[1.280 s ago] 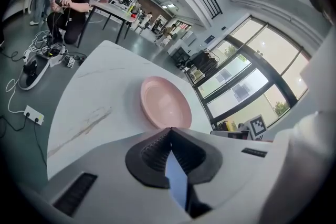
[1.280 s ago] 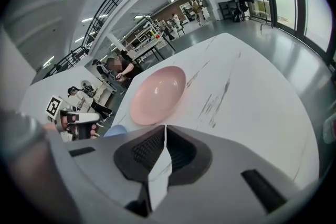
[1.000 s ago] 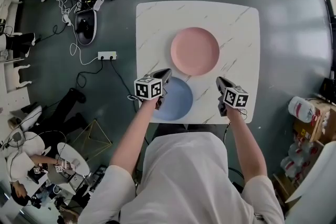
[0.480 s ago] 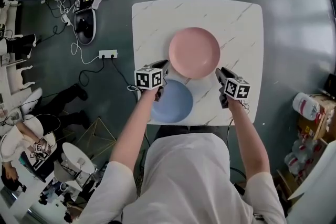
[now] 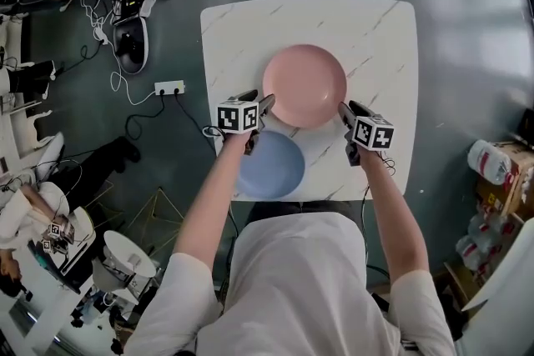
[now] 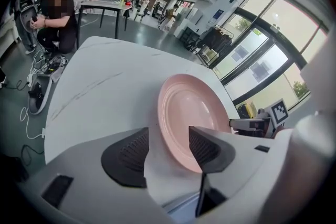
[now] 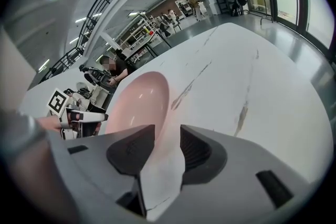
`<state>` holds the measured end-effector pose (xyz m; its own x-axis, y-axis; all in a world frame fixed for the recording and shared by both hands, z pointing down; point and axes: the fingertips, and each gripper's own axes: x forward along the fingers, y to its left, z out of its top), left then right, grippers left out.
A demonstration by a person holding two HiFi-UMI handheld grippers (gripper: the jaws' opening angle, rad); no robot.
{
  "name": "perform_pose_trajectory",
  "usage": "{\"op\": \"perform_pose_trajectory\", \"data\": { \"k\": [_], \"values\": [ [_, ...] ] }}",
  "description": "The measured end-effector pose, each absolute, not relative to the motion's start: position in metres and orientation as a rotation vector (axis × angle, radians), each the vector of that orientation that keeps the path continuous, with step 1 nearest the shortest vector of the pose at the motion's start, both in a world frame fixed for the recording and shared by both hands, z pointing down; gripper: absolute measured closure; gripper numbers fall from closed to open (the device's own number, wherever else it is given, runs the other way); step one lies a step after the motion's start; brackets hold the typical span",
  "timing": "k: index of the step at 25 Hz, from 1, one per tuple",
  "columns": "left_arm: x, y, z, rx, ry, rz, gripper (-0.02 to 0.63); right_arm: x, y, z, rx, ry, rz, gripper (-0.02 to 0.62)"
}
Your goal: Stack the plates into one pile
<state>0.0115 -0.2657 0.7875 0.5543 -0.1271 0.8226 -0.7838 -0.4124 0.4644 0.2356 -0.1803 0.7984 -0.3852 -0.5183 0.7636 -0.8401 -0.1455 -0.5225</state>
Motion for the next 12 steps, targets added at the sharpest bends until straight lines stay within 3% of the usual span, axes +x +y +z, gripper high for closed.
{"op": "perform_pose_trajectory", "data": {
  "k": [7,10,12],
  "values": [
    [0.021,-0.27,0.803,1.862,-0.723,0.916,0.371,0.23,-0.186,0.806,1.521,-1.815,1.553,0.448],
    [0.021,-0.268,0.808,1.841,-0.729,0.931,0.418,0.226,-0.189,0.808,1.506,-1.814,1.567,0.459],
    [0.021,-0.266,0.811,1.828,-0.733,0.933,0.452,0.223,-0.19,0.808,1.5,-1.818,1.573,0.502]
  ]
}}
